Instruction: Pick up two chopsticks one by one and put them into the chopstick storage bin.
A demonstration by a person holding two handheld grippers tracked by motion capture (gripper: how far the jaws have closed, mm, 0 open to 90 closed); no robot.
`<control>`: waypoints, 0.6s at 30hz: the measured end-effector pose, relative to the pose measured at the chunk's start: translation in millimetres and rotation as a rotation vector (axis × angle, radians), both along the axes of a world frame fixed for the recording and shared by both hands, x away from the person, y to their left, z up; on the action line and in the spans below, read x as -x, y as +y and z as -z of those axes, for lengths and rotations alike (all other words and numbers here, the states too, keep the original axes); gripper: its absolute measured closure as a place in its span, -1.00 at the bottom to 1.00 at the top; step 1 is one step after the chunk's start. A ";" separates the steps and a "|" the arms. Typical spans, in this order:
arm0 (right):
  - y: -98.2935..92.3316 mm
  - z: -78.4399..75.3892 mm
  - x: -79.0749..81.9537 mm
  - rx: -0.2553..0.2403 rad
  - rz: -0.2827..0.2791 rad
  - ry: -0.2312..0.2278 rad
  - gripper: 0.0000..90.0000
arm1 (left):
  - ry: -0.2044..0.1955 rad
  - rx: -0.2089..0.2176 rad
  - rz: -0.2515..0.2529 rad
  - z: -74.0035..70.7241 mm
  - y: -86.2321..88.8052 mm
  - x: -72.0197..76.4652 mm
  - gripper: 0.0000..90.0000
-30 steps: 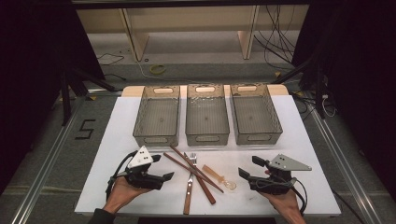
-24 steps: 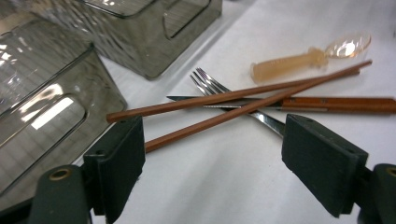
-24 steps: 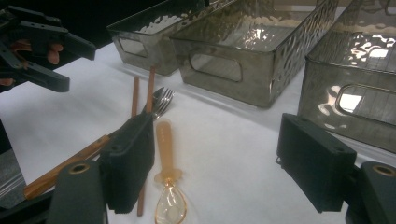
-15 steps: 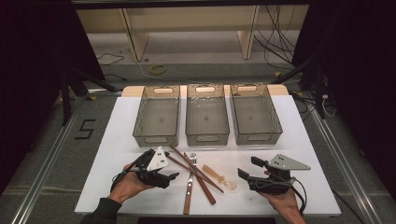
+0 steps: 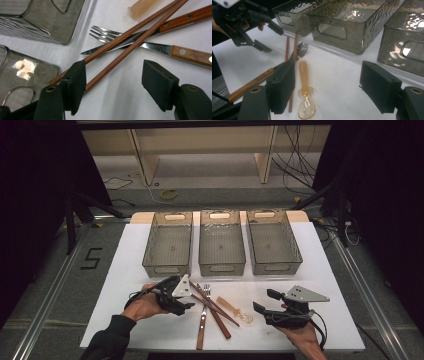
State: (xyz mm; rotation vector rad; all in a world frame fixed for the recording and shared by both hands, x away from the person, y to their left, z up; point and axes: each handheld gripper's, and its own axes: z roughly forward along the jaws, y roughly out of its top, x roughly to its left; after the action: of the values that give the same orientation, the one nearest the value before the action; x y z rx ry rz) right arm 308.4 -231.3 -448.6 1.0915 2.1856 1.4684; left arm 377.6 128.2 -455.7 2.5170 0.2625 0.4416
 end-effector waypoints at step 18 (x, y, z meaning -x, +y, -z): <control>0.1 0.8 -0.9 0.002 -0.010 0.010 -0.34 | 0.070 -0.139 0.096 8.7 -13.5 -24.3 0.01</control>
State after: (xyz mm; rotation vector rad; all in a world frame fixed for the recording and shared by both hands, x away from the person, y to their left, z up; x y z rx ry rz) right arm 309.4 -231.3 -449.4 1.0906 2.2024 1.4677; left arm 401.9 114.7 -464.4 2.6714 0.1405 0.3448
